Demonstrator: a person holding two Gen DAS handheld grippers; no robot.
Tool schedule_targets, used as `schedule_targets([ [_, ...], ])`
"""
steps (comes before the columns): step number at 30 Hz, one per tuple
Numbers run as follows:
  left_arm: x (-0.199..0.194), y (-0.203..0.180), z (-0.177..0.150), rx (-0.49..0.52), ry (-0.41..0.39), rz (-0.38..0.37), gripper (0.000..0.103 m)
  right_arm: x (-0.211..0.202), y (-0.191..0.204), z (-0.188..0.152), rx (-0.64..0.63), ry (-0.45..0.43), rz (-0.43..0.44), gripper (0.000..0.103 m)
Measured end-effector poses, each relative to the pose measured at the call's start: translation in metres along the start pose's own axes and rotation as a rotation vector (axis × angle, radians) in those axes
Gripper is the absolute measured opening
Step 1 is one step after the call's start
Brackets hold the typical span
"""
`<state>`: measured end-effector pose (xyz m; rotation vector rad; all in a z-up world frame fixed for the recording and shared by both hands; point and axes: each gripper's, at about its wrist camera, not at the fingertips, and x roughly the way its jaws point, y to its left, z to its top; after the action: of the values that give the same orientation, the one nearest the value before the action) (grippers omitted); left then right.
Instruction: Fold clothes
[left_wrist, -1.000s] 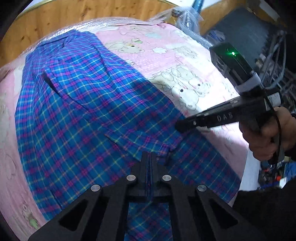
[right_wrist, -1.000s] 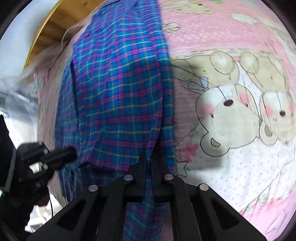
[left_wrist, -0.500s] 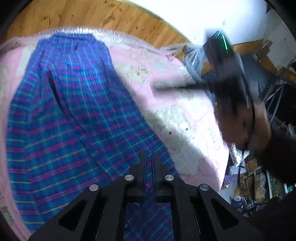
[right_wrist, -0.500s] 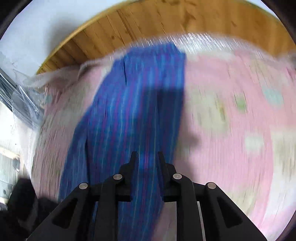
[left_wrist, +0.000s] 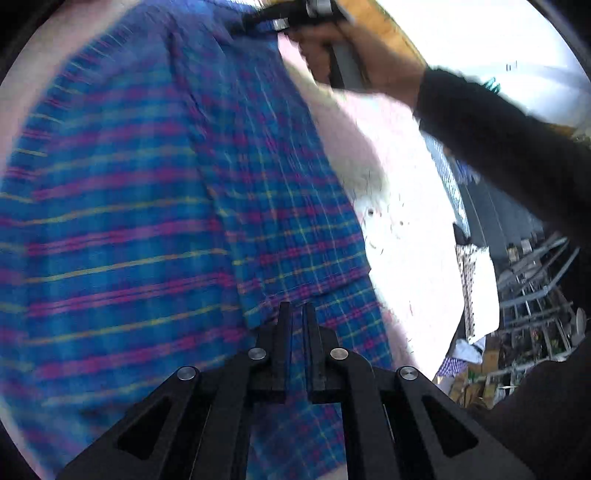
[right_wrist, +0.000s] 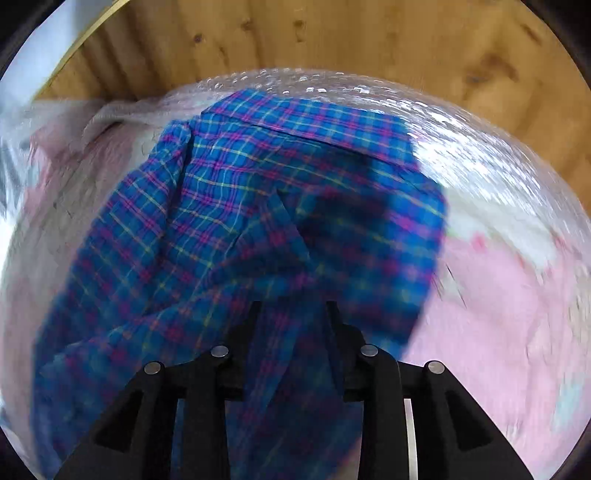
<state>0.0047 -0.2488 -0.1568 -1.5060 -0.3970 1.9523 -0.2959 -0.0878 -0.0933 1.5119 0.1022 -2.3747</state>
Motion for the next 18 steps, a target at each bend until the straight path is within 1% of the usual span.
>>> schedule_targets([
  [2, -0.029, 0.019, -0.004, -0.042, -0.062, 0.056, 0.006, -0.032, 0.006, -0.027, 0.058, -0.047, 0.047, 0.031],
  [4, -0.054, 0.047, -0.012, -0.104, -0.113, 0.084, 0.006, -0.065, 0.022, -0.07, 0.109, -0.063, 0.114, 0.031],
  [6, -0.068, 0.074, -0.02, -0.151, -0.139, 0.096, 0.006, -0.081, 0.045, -0.121, 0.138, -0.043, 0.168, 0.031],
  [7, -0.072, 0.084, -0.024, -0.162, -0.137, 0.099, 0.006, -0.085, 0.058, -0.147, 0.15, -0.026, 0.188, 0.031],
  [8, -0.072, 0.091, -0.027, -0.152, -0.12, 0.1, 0.006, -0.083, 0.07, -0.172, 0.161, 0.0, 0.196, 0.031],
  [10, -0.069, 0.101, -0.035, -0.119, -0.077, 0.108, 0.006, -0.068, 0.093, -0.221, 0.175, 0.081, 0.182, 0.031],
  [12, -0.062, 0.107, -0.04, -0.089, -0.025, 0.107, 0.006, -0.064, 0.114, -0.262, 0.156, 0.086, 0.091, 0.031],
  [13, -0.059, 0.11, -0.042, -0.074, 0.001, 0.104, 0.006, -0.068, 0.122, -0.273, 0.148, 0.083, 0.064, 0.033],
  [14, -0.059, 0.111, -0.043, -0.067, 0.014, 0.103, 0.006, -0.072, 0.128, -0.283, 0.161, 0.105, 0.058, 0.033],
  [16, -0.067, 0.112, -0.043, -0.057, 0.019, 0.1, 0.006, -0.089, 0.137, -0.305, 0.221, 0.08, 0.085, 0.034],
  [17, -0.073, 0.112, -0.044, -0.051, 0.01, 0.096, 0.009, -0.093, 0.141, -0.313, 0.229, 0.076, 0.089, 0.036],
  [18, -0.076, 0.115, -0.046, -0.059, 0.002, 0.099, 0.017, -0.098, 0.147, -0.323, 0.235, 0.077, 0.078, 0.037],
])
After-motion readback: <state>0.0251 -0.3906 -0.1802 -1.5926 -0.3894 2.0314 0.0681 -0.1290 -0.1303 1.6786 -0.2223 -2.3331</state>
